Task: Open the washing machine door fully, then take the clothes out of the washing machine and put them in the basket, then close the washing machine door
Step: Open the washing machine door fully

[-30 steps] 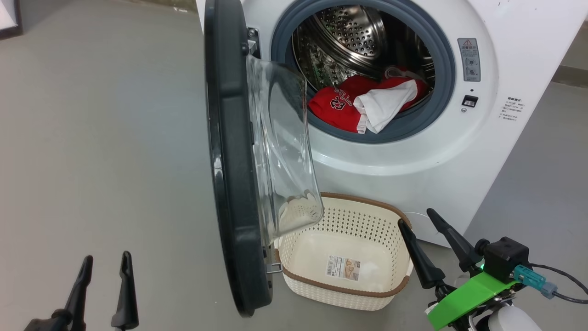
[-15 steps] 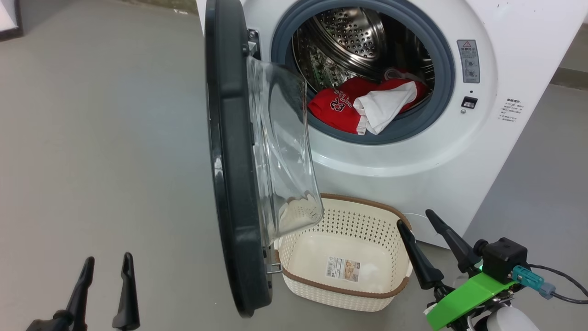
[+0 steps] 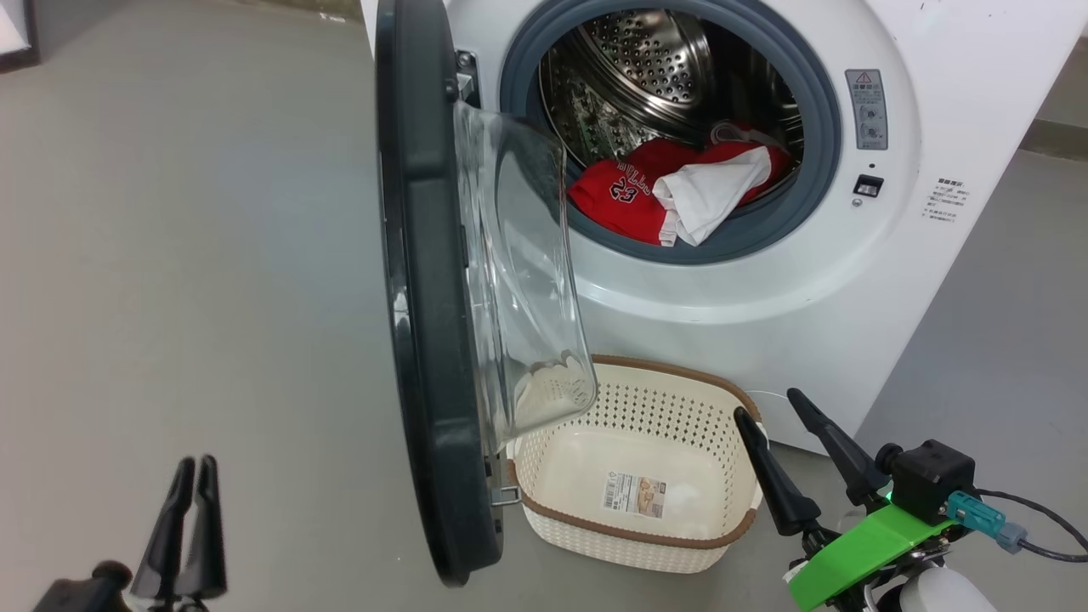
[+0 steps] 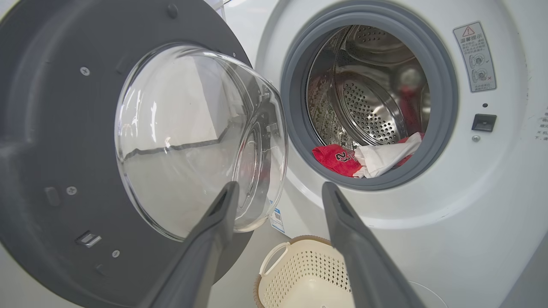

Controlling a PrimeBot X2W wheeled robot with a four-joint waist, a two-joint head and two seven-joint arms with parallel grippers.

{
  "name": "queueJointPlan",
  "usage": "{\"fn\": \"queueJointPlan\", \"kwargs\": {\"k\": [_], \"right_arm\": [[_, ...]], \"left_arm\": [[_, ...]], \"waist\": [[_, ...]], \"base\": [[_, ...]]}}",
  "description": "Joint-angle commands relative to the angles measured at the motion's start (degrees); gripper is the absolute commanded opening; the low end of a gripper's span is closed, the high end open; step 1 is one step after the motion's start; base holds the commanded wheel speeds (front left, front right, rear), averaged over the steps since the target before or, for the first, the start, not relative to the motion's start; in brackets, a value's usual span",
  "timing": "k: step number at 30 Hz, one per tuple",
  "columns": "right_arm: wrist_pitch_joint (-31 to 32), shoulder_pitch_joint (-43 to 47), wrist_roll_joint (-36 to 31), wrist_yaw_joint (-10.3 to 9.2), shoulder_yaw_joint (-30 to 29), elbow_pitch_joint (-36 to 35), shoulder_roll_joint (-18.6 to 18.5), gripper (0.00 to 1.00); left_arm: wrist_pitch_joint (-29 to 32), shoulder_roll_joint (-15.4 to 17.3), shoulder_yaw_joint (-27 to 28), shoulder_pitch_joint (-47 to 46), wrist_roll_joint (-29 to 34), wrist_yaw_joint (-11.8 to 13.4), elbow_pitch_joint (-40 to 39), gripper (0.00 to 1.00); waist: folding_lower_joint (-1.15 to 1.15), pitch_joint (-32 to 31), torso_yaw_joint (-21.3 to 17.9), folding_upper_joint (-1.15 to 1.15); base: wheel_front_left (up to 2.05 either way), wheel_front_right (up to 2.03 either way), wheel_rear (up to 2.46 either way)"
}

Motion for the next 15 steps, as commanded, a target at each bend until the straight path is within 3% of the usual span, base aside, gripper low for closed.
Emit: {"fn": "queueJointPlan", "kwargs": {"k": [1, 15], "right_arm": [[-0.7, -0.3, -0.1, 0.09, 0.6, -1.3, -0.2, 1.0], [-0.7, -0.9, -0.1, 0.09, 0.6, -1.2, 0.2, 1.0]], "left_arm": [[-0.5, 1.5, 1.9, -3.5, 0.4, -0.2, -2.3, 0.0], [-0.5, 1.4, -0.3, -7.5, 0.8, -0.2, -17.9, 0.0]], "waist": [[0.0, 0.0, 0.0, 0.0], [0.0, 0.2, -0.6, 0.0]], "base": [[0.0, 0.0, 0.0], [0.0, 0.0, 0.0]]}}
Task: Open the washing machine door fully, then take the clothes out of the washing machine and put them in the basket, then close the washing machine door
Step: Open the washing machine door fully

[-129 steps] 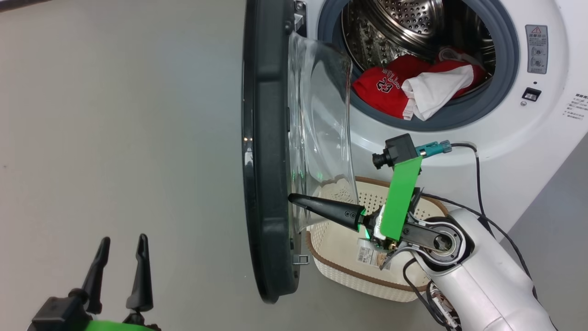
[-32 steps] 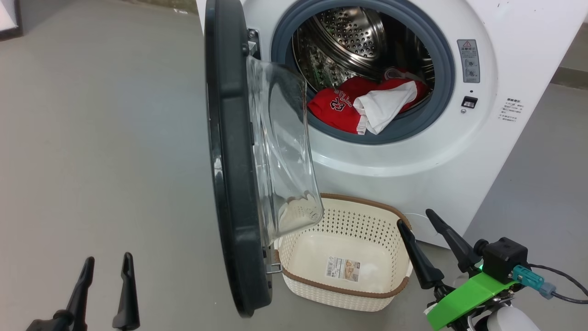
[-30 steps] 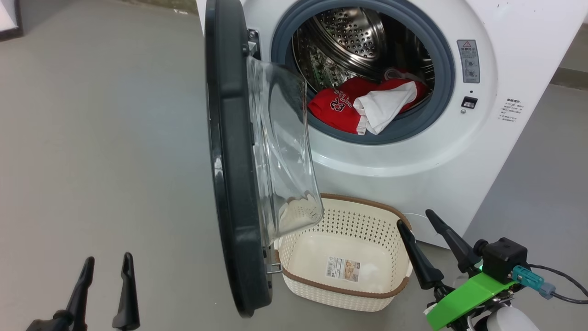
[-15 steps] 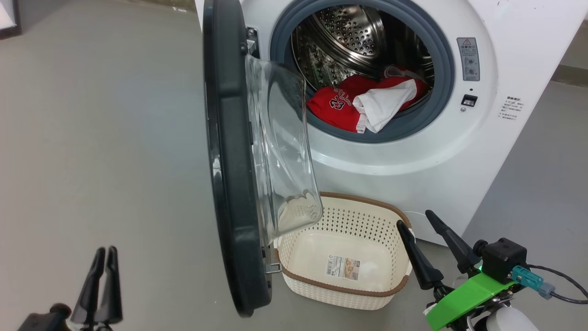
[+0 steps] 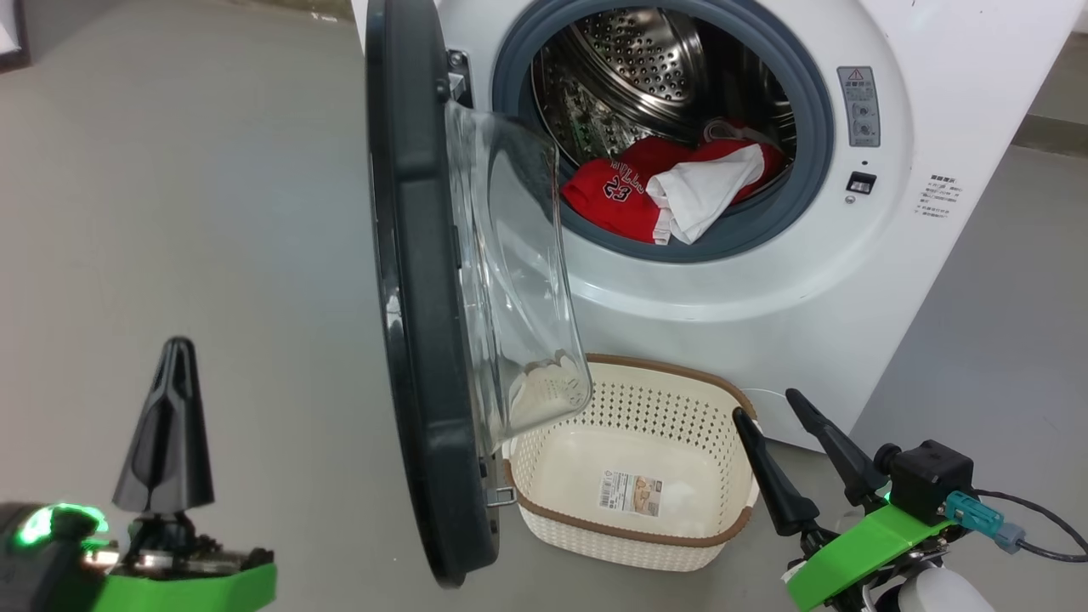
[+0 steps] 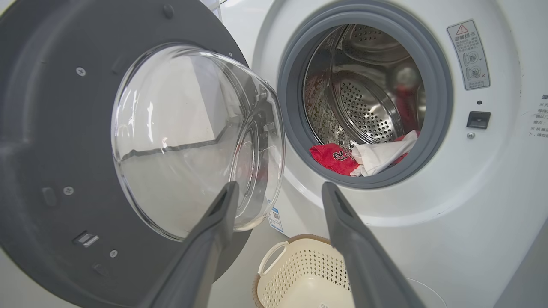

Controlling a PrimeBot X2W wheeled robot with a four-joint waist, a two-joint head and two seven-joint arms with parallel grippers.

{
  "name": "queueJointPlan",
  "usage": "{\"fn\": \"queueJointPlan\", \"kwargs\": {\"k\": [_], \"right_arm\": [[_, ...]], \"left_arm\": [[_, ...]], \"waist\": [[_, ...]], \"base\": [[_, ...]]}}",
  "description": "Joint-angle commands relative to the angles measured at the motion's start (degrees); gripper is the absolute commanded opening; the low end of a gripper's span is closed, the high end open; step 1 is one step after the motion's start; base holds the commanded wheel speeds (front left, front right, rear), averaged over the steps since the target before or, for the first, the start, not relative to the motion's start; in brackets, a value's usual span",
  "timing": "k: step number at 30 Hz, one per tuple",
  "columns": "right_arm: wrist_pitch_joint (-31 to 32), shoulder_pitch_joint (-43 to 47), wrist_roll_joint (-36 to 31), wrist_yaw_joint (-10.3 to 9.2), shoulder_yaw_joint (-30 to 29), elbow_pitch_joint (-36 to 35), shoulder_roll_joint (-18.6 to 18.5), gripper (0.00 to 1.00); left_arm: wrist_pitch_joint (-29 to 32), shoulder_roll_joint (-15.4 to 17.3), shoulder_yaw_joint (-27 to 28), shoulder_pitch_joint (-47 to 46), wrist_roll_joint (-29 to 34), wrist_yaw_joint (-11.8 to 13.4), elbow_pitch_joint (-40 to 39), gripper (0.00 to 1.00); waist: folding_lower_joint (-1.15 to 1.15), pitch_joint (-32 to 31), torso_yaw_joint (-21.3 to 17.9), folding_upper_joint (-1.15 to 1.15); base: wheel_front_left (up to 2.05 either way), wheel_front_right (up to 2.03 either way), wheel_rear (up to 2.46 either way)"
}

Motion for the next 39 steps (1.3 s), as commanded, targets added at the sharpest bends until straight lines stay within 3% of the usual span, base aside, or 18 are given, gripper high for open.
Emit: {"fn": "queueJointPlan", "kwargs": {"k": [1, 11, 17, 28, 39], "right_arm": [[-0.7, -0.9, -0.1, 0.09, 0.6, -1.3, 0.0, 1.0], [-0.7, -1.2, 0.1, 0.09, 1.1, -1.2, 0.1, 1.0], [-0.7, -1.4, 0.2, 0.09, 1.4, -1.2, 0.3, 1.0], [-0.7, -2.3, 0.2, 0.09, 1.9, -1.3, 0.7, 1.0], [-0.7, -2.7, 0.2, 0.09, 1.9, -1.2, 0.7, 1.0]], "left_arm": [[-0.3, 1.1, 0.6, -3.1, 0.0, -0.2, -3.2, 0.0], [4.1, 1.4, -8.3, -4.9, -1.8, -0.2, -12.3, 0.0], [6.1, 0.9, -15.7, -3.7, -2.8, -0.2, -12.9, 0.0], [8.4, 0.0, -25.3, -0.5, -5.3, -0.2, -4.8, 0.0], [7.4, 0.0, -24.6, -0.8, -7.4, 0.4, 5.0, 0.0]], "waist": [[0.0, 0.0, 0.0, 0.0], [0.0, -0.2, -0.6, 0.0], [0.0, -0.1, -1.0, 0.0], [0.0, 0.8, -2.2, 0.0], [0.0, 1.4, -3.3, 0.0]], "base": [[0.0, 0.0, 0.0], [0.0, 0.0, 0.0], [0.0, 0.0, 0.0], [0.0, 0.0, 0.0], [0.0, 0.0, 0.0]]}}
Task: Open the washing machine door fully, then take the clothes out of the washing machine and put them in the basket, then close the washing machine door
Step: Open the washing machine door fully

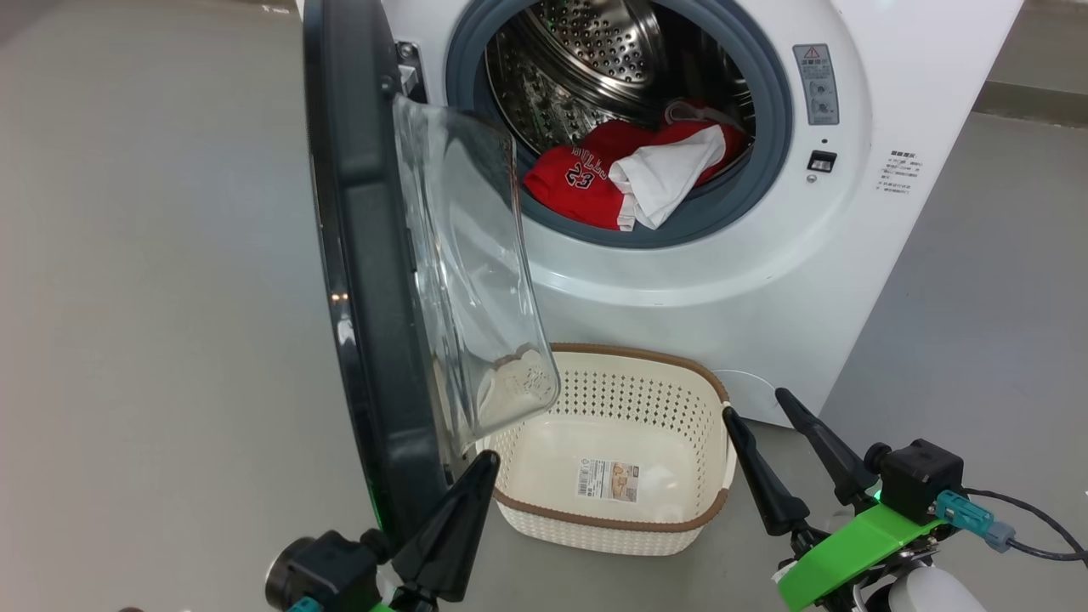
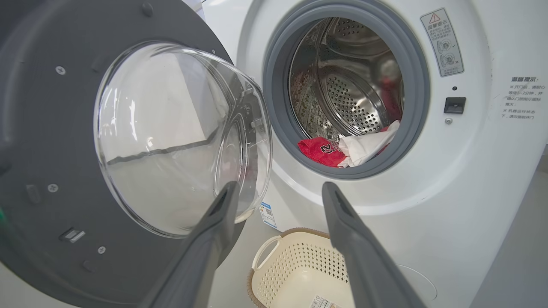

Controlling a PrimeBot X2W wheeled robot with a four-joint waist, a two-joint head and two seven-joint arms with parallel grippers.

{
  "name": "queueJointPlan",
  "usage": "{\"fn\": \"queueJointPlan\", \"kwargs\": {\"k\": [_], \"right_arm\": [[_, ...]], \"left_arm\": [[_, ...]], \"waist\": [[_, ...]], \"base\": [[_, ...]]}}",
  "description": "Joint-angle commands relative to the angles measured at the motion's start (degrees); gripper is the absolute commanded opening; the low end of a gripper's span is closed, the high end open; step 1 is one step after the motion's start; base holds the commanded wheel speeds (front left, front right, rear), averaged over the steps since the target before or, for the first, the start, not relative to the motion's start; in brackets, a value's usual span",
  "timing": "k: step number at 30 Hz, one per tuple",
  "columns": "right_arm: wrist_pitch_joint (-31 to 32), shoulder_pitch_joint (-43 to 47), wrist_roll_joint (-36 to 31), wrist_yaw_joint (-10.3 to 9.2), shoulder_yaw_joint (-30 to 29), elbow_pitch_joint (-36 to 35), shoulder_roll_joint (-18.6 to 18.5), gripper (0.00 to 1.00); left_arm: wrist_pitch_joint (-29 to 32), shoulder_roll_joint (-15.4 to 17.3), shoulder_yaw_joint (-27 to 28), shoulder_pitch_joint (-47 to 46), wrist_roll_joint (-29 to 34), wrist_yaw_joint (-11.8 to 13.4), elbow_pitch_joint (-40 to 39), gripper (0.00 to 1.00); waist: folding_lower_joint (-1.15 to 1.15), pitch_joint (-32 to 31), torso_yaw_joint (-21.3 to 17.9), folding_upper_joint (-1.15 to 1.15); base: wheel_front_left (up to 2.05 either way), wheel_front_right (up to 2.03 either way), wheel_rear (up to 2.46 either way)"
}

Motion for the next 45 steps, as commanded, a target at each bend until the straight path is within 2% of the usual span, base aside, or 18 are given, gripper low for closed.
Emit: {"fn": "queueJointPlan", "kwargs": {"k": [1, 10, 21, 36, 45], "right_arm": [[-0.7, -2.4, 0.2, 0.09, 1.3, -1.2, 0.0, 1.0], [-0.7, -2.5, 0.1, 0.09, 1.5, -1.1, -0.2, 1.0], [-0.7, -1.8, 0.2, 0.09, 1.6, -1.1, 0.1, 1.0], [-0.7, -2.2, 0.0, 0.09, 1.8, -1.1, -0.1, 1.0], [-0.7, -3.0, -0.5, 0.09, 1.5, -1.1, 0.1, 1.0]], "left_arm": [[-0.5, -0.2, 2.1, -1.7, -0.6, 0.4, -0.7, 0.0], [-1.3, 0.1, 4.5, -2.0, -2.2, 1.9, 2.9, 0.0], [-1.5, 1.8, 7.2, -1.5, -3.3, 3.3, 3.0, 0.0], [-0.8, 4.7, 11.3, -3.0, -4.7, 5.0, 3.9, 0.0], [-0.7, 6.9, 13.4, -5.5, -5.3, 5.0, 6.3, 0.0]], "waist": [[0.0, 0.0, -0.1, 0.0], [0.0, 0.2, -0.1, 0.0], [0.0, -0.4, 0.7, 0.0], [0.0, 1.0, 4.0, 0.0], [0.0, 3.0, 5.8, 0.0]], "base": [[0.0, 0.0, 0.0], [0.0, 0.0, 0.0], [0.0, 0.0, 0.0], [0.0, 0.0, 0.0], [0.0, 0.0, 0.0]]}}
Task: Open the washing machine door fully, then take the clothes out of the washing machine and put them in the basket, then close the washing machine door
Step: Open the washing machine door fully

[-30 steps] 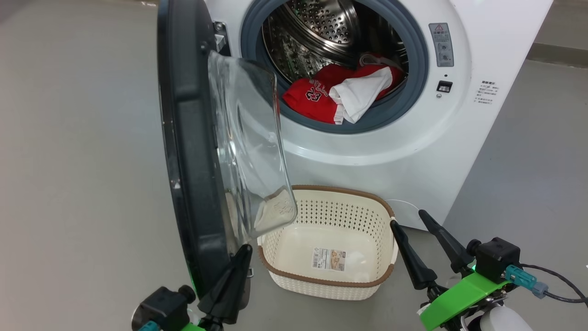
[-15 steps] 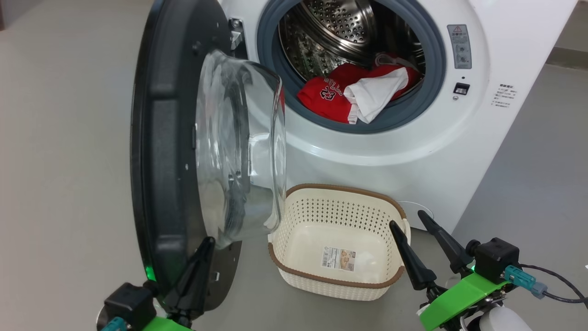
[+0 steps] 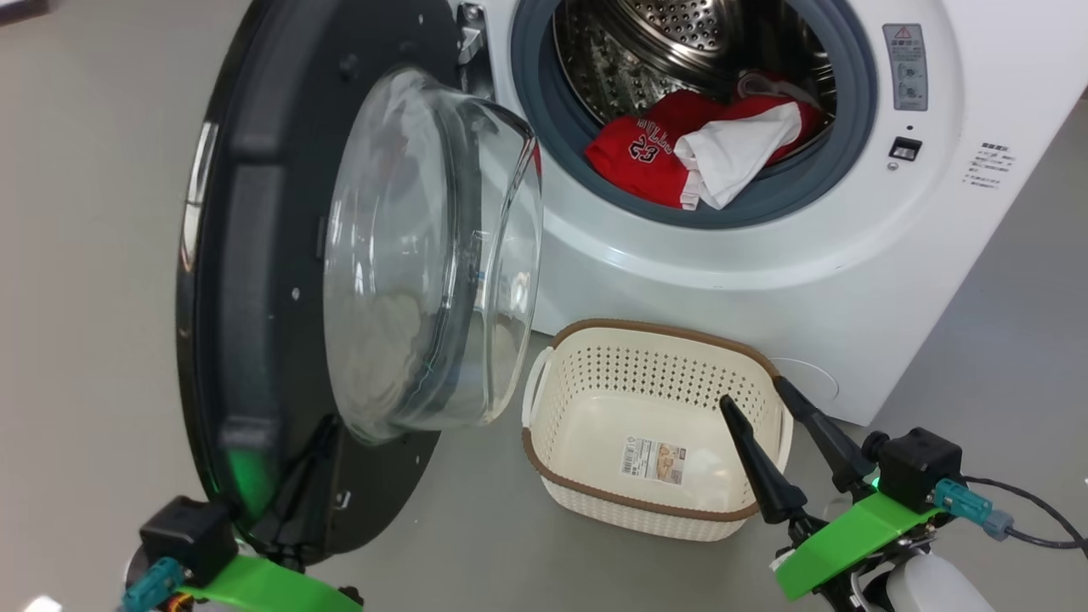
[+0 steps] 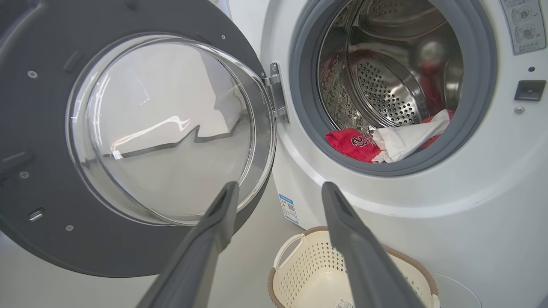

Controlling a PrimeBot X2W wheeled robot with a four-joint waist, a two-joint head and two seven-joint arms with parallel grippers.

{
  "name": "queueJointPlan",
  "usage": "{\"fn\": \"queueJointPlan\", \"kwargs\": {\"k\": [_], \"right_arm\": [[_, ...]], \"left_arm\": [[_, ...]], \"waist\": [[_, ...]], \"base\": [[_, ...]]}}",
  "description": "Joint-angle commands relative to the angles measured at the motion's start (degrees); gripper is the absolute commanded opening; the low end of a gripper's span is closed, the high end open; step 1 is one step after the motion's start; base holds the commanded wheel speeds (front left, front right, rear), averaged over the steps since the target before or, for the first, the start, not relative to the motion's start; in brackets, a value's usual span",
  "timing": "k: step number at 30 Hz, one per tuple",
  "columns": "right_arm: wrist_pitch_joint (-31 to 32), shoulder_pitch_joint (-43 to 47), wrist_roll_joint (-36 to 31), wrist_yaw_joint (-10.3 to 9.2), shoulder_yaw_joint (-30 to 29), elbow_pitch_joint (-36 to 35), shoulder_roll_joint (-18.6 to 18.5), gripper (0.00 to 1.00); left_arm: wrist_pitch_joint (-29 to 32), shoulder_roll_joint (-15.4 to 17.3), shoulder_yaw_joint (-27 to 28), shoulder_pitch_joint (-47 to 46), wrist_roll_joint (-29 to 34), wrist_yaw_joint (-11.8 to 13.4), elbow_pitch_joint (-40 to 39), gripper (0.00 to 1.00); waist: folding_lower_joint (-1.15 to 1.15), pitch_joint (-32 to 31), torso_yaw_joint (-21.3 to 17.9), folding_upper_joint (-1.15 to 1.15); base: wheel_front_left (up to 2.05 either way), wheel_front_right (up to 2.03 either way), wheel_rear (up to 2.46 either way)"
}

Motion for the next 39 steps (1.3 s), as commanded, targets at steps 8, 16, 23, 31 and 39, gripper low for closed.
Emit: {"fn": "queueJointPlan", "kwargs": {"k": [8, 16, 23, 31, 39], "right_arm": [[-0.7, -2.7, -0.6, 0.09, 1.1, -1.2, 0.5, 1.0], [-0.7, -3.1, -0.6, 0.09, 1.2, -1.0, 0.7, 1.0], [-0.7, -3.6, -0.8, 0.09, 1.1, -1.0, 0.9, 1.0], [-0.7, -4.3, -1.1, 0.09, 1.1, -1.0, 1.3, 1.0], [-0.7, -5.2, -1.1, 0.09, 0.9, -0.8, 1.7, 1.0]], "left_arm": [[-0.1, 4.3, 5.0, -5.6, -0.7, 0.9, 2.2, 0.0], [0.1, 6.6, 6.4, -8.5, -0.9, 0.6, 5.9, 0.0], [0.0, 8.2, 7.2, -11.5, -1.3, 0.0, 10.0, 0.0], [-0.5, 10.0, 7.6, -15.9, -1.2, -0.7, 16.3, 0.0], [-0.5, 11.7, 8.0, -20.1, -1.6, -1.3, 23.0, 0.0]], "waist": [[0.0, 1.3, 2.1, 0.0], [0.0, 1.9, 3.6, 0.0], [0.0, 2.8, 4.3, 0.0], [0.0, 4.4, 4.6, 0.0], [0.0, 5.5, 4.4, 0.0]], "base": [[0.0, 0.0, 0.0], [0.0, 0.0, 0.0], [0.0, 0.0, 0.0], [0.0, 0.0, 0.0], [0.0, 0.0, 0.0]]}}
